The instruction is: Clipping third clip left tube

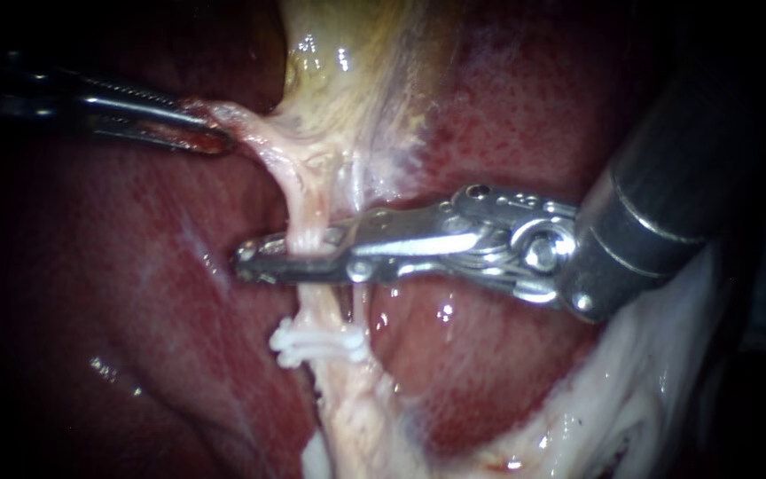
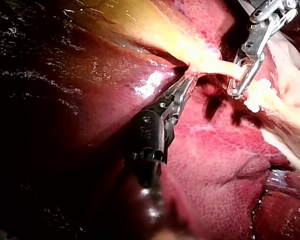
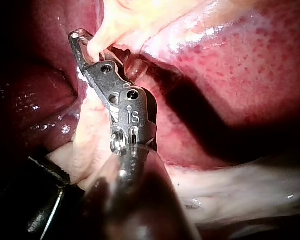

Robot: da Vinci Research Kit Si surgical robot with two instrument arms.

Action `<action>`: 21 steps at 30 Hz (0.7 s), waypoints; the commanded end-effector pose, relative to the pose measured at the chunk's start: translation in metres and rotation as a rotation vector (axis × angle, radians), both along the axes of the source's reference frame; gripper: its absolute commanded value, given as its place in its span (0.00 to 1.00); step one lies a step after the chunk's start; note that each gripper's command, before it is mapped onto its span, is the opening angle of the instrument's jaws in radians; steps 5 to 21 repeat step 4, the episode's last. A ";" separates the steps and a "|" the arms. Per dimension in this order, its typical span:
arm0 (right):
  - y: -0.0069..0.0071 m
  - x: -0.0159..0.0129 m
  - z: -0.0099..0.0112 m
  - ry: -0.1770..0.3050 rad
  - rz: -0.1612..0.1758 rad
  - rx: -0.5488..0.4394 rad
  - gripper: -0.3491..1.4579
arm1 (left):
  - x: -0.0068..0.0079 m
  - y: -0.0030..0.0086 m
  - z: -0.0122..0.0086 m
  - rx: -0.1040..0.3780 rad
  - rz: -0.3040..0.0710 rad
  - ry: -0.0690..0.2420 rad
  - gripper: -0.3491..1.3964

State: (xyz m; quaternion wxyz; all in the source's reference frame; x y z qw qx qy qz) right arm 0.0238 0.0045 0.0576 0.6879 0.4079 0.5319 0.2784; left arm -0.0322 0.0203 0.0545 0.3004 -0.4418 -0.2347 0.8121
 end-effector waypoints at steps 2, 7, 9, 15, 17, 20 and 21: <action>0.0000 0.0000 0.0001 0.001 -0.001 0.000 0.00 | 0.0000 0.0000 0.0000 0.000 0.000 0.000 0.00; 0.0001 0.0002 0.0002 0.010 -0.015 0.004 0.02 | 0.0000 0.0000 0.0000 0.000 0.000 0.000 0.00; 0.0001 0.0002 0.0002 0.010 -0.015 0.004 0.02 | 0.0000 0.0000 0.0000 0.000 0.000 0.000 0.00; 0.0001 0.0002 0.0002 0.010 -0.015 0.004 0.02 | 0.0000 0.0000 0.0000 0.000 0.000 0.000 0.00; 0.0001 0.0002 0.0002 0.010 -0.015 0.004 0.02 | 0.0000 0.0000 0.0000 0.000 0.000 0.000 0.00; 0.0001 0.0002 0.0002 0.010 -0.015 0.004 0.02 | 0.0000 0.0000 0.0000 0.000 0.000 0.000 0.00; 0.0001 0.0002 0.0002 0.010 -0.015 0.004 0.02 | 0.0000 0.0000 0.0000 0.000 0.000 0.000 0.00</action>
